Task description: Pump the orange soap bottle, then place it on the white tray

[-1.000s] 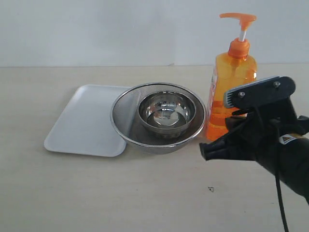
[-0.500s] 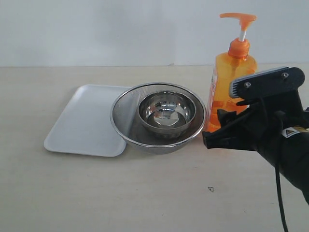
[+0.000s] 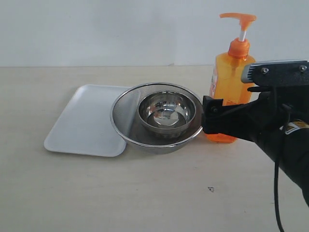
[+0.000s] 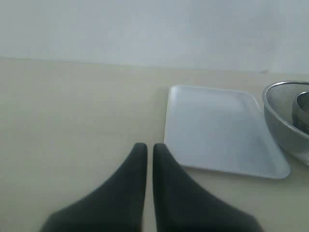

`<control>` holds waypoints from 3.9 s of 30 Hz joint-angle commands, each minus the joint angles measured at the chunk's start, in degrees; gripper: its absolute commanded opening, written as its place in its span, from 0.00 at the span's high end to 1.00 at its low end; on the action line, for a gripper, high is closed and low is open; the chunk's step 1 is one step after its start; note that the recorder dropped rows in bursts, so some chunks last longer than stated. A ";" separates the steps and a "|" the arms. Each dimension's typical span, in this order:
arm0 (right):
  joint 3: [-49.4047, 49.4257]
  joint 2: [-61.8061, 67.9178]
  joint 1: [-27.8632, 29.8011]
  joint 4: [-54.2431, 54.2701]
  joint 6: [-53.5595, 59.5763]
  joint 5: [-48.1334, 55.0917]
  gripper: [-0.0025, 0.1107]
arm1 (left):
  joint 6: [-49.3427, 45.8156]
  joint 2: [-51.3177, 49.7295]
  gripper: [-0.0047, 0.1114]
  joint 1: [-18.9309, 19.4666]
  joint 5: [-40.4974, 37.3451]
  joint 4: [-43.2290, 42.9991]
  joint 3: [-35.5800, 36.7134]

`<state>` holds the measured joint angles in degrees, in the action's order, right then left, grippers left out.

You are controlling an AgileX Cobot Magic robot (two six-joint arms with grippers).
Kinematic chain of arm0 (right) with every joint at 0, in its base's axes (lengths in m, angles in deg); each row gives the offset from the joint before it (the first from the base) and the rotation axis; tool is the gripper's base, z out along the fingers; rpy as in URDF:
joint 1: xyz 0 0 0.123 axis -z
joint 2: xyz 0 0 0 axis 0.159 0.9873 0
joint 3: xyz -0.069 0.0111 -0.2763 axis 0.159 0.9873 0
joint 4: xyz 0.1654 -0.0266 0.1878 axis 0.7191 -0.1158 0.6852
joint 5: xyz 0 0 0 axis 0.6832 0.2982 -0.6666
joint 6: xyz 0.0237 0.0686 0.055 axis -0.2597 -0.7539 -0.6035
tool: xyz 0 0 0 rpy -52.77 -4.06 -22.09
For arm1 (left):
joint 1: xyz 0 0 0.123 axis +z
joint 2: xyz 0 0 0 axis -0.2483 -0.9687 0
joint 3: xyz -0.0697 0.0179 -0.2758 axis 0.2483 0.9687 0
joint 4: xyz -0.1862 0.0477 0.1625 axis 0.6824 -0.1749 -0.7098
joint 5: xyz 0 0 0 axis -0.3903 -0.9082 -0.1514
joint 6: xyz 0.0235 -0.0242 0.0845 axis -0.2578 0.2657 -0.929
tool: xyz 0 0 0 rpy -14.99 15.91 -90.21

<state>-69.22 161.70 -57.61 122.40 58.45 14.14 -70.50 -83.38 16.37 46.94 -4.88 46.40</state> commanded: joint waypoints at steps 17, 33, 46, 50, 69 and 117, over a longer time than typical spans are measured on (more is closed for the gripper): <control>-0.43 7.94 -0.04 -5.26 1.08 -16.42 0.07 | -0.17 0.21 0.92 0.10 -0.05 -0.02 0.21; -13.48 16.74 17.93 -18.56 -10.05 -2.82 0.07 | -0.17 0.21 0.92 0.10 0.08 -0.02 0.21; -19.54 26.04 18.83 -16.46 -6.58 -8.69 0.07 | -0.17 0.21 0.92 0.10 0.08 -0.02 0.21; -19.76 27.74 18.83 -15.49 -5.76 -11.89 0.07 | -0.17 0.21 0.92 0.10 0.08 -0.02 0.21; -22.12 27.91 23.23 -20.14 -6.61 -1.21 0.36 | -0.17 0.21 0.92 0.10 0.19 -0.02 0.21; -10.42 14.35 16.50 -13.16 9.66 5.58 0.98 | -0.17 0.21 0.92 0.10 0.19 -0.02 0.21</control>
<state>-81.54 177.05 -38.62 104.16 63.75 23.70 -70.50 -83.38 16.37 46.94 -4.88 46.40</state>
